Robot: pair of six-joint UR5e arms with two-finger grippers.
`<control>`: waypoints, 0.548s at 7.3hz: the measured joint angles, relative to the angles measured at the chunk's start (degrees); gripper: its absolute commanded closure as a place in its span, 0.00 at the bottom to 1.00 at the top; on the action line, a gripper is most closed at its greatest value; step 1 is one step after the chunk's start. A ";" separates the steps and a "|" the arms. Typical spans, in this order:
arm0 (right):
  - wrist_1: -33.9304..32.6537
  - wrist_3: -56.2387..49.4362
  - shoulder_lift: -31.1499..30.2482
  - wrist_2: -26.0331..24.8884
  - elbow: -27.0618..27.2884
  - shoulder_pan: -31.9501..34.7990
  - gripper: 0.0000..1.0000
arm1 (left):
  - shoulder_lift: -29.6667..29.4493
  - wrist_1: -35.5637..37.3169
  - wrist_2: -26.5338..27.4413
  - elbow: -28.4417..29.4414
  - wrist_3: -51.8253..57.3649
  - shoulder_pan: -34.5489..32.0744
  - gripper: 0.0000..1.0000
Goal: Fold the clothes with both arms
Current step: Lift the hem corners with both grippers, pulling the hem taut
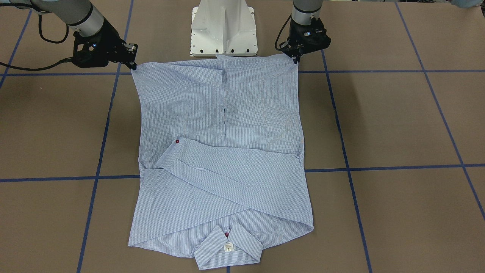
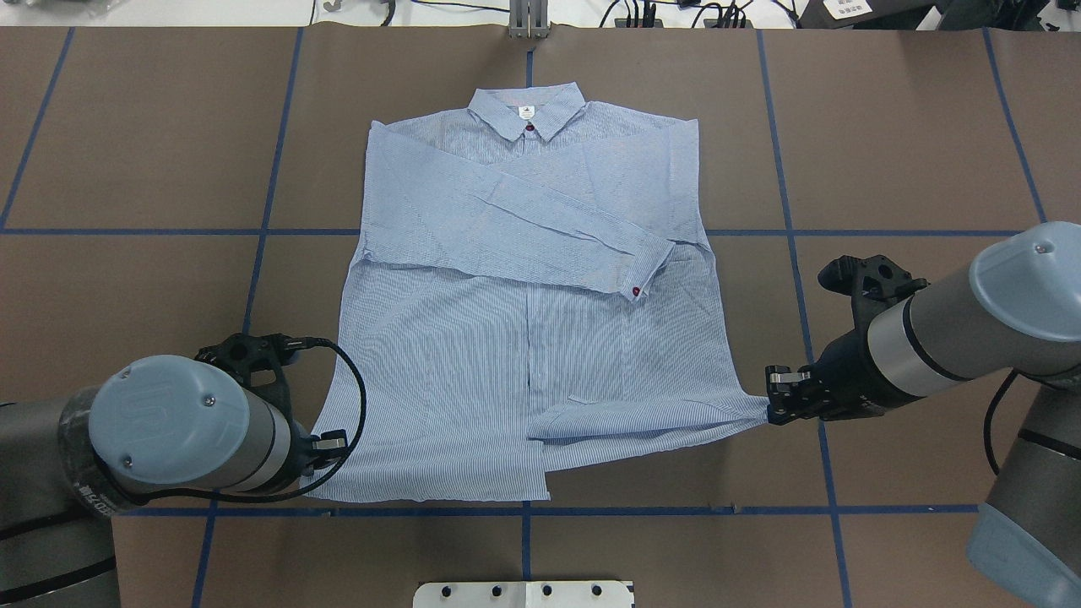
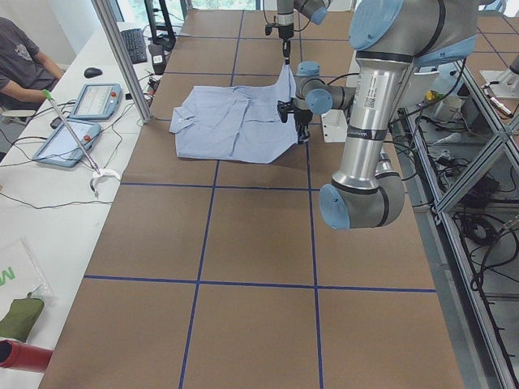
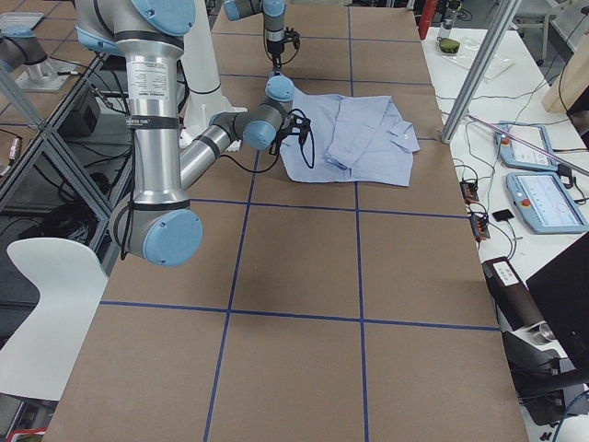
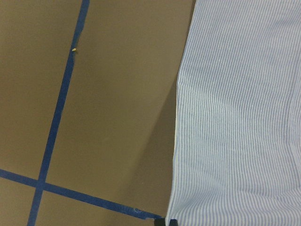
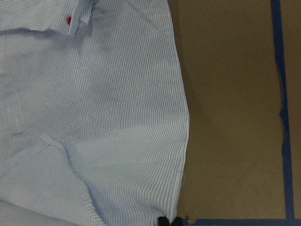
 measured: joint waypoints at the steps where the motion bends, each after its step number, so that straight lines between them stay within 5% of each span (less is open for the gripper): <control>1: 0.00 0.02 0.11 0.00 0.03 0.08 1.00 | -0.02 0.00 0.00 0.00 -0.01 0.00 1.00; 4: 0.05 -0.02 0.16 1.96 0.75 2.24 1.00 | -0.08 0.02 -0.13 -0.58 0.05 -0.10 1.00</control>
